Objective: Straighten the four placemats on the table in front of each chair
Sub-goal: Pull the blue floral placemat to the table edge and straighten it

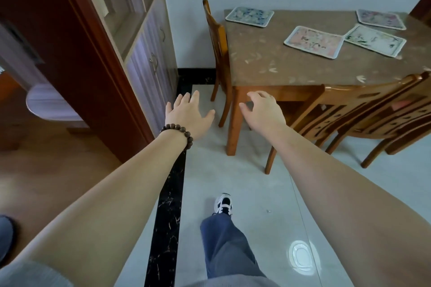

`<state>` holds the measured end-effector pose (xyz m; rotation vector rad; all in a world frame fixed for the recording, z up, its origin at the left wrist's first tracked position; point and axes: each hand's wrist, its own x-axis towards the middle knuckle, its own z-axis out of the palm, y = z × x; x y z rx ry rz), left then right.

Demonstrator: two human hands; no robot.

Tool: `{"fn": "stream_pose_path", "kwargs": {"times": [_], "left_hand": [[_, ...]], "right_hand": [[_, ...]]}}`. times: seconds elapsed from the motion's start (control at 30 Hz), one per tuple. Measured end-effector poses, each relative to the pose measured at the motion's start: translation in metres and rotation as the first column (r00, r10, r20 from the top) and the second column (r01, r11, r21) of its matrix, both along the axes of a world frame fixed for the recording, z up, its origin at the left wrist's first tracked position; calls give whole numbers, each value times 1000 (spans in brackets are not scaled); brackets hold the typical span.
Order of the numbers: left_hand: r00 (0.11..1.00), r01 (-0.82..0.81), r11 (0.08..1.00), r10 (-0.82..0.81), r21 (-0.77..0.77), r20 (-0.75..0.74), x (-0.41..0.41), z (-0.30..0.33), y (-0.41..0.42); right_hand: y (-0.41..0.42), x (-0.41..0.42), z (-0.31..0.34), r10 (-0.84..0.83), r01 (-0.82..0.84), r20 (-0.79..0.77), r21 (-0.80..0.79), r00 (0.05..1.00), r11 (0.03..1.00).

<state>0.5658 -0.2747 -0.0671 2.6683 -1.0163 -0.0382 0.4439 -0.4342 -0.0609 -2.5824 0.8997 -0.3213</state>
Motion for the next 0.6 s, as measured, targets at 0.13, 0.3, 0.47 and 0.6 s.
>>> {"fn": "stream_pose_path", "kwargs": {"times": [0.13, 0.3, 0.47, 0.6], "left_hand": [[1000, 14, 1000, -14, 6, 3, 80, -12, -62], [1000, 24, 998, -24, 57, 2, 196, -11, -160], [999, 47, 999, -47, 18, -7, 282, 1, -244], [998, 54, 998, -53, 43, -23, 338, 5, -289]], "right_hand": [[-66, 73, -12, -53, 53, 2, 5, 999, 999], [-164, 183, -14, -102, 100, 21, 71, 995, 992], [-238, 267, -4, -152, 148, 20, 131, 988, 980], [-281, 314, -3, -127, 127, 3, 89, 992, 988]]}}
